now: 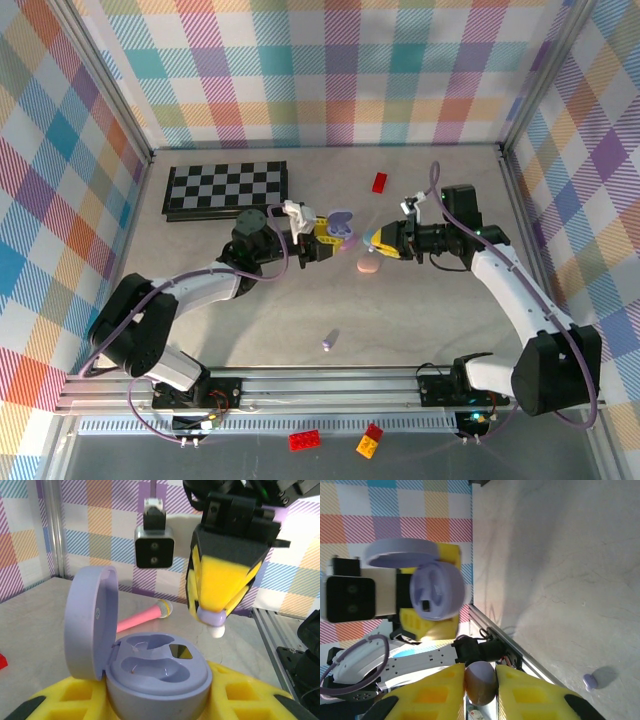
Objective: Insert wireless bluetooth earbuds into charging case
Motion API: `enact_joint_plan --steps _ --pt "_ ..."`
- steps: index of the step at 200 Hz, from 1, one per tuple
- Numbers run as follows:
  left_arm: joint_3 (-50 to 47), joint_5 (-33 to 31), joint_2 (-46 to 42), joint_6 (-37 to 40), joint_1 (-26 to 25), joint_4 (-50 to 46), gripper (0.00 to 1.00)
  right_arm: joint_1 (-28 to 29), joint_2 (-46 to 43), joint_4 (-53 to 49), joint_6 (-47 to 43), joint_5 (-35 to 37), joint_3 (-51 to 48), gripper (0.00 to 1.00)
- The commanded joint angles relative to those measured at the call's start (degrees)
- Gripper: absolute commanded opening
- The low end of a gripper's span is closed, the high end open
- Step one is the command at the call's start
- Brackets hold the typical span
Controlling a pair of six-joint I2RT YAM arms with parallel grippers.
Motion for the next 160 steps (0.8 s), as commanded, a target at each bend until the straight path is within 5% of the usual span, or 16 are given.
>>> enact_joint_plan --steps 1,73,160 --pt "0.27 -1.89 0.71 4.21 -1.27 3.82 0.24 1.81 -1.46 0.32 -1.51 1.81 4.45 0.19" --pt "2.57 -6.99 2.53 11.45 -5.28 0.87 0.24 7.86 2.29 0.24 -5.4 10.97 11.3 0.19" --pt "4.31 -7.71 4.63 6.99 -6.47 4.32 0.24 11.31 6.64 -2.25 -8.49 15.61 14.74 0.18"
